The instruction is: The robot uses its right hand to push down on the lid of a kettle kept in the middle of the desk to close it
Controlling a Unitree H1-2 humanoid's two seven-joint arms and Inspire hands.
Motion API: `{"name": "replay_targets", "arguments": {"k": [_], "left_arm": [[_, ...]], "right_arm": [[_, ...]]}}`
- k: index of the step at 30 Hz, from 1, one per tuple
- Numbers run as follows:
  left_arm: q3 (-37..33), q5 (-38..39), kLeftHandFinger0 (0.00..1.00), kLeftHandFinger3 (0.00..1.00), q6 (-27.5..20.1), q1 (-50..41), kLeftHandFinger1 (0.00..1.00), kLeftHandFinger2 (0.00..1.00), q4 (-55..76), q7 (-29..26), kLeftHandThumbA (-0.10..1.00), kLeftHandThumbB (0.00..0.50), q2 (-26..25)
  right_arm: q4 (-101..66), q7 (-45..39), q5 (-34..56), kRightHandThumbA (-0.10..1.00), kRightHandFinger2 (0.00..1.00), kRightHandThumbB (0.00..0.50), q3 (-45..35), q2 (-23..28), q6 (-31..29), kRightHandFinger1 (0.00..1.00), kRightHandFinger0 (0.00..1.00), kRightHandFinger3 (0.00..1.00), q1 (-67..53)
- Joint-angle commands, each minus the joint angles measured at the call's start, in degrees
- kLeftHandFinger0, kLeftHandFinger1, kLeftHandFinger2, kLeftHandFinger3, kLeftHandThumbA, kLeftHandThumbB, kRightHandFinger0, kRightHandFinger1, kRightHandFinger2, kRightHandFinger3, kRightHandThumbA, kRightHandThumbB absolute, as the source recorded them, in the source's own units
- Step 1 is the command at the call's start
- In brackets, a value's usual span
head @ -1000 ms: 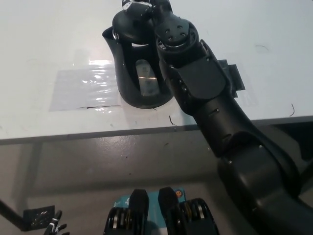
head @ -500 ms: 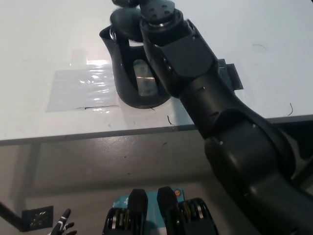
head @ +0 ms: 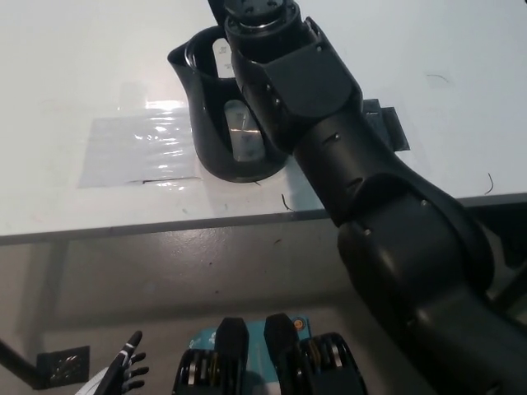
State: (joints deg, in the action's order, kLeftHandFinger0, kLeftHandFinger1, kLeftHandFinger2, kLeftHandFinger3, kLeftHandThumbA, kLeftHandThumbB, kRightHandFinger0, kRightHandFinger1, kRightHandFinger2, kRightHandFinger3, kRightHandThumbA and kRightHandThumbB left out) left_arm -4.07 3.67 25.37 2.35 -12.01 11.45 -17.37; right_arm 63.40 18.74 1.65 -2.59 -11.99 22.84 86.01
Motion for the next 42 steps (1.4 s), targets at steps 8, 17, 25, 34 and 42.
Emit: {"name": "replay_targets", "arguments": {"k": [8, 17, 25, 34, 42], "left_arm": [[-0.98, -1.29, 1.00, 1.00, 1.56, 1.76, 1.00, 1.00, 1.46, 0.92, 1.00, 0.091, -0.54], [-2.22, -0.85, 1.00, 1.00, 1.56, 4.83, 1.00, 1.00, -0.53, 0.95, 1.00, 0.074, 1.36], [-2.55, 0.06, 1.00, 1.00, 1.54, 1.61, 1.00, 1.00, 2.83, 2.20, 1.00, 0.102, 0.95], [-2.88, -2.51, 1.00, 1.00, 1.56, 3.37, 1.00, 1.00, 1.96, 0.20, 1.00, 0.054, 0.82], [-1.28, -1.33, 1.00, 1.00, 1.56, 1.23, 1.00, 1.00, 2.88, 0.16, 1.00, 0.067, 1.01]], "right_arm": [[-0.55, 3.50, 1.81, 0.43, 1.00, 0.007, -2.89, -3.01, -3.75, 1.00, 1.00, 1.00, 3.33], [2.58, 4.00, 13.38, 0.54, 1.00, 0.001, -0.15, -9.79, -30.08, 1.00, 1.00, 1.00, -5.36], [-0.03, 4.95, 22.08, 0.63, 1.00, 0.000, 30.85, -9.79, -37.78, 1.00, 1.00, 1.00, -32.31], [5.04, 1.91, 20.64, 0.75, 1.00, 0.000, 23.39, -9.79, -43.19, 1.00, 1.00, 1.00, -30.11], [6.89, 2.59, 15.84, 0.75, 1.00, 0.000, 21.14, -9.79, -44.90, 1.00, 1.00, 1.00, -26.53]]}}
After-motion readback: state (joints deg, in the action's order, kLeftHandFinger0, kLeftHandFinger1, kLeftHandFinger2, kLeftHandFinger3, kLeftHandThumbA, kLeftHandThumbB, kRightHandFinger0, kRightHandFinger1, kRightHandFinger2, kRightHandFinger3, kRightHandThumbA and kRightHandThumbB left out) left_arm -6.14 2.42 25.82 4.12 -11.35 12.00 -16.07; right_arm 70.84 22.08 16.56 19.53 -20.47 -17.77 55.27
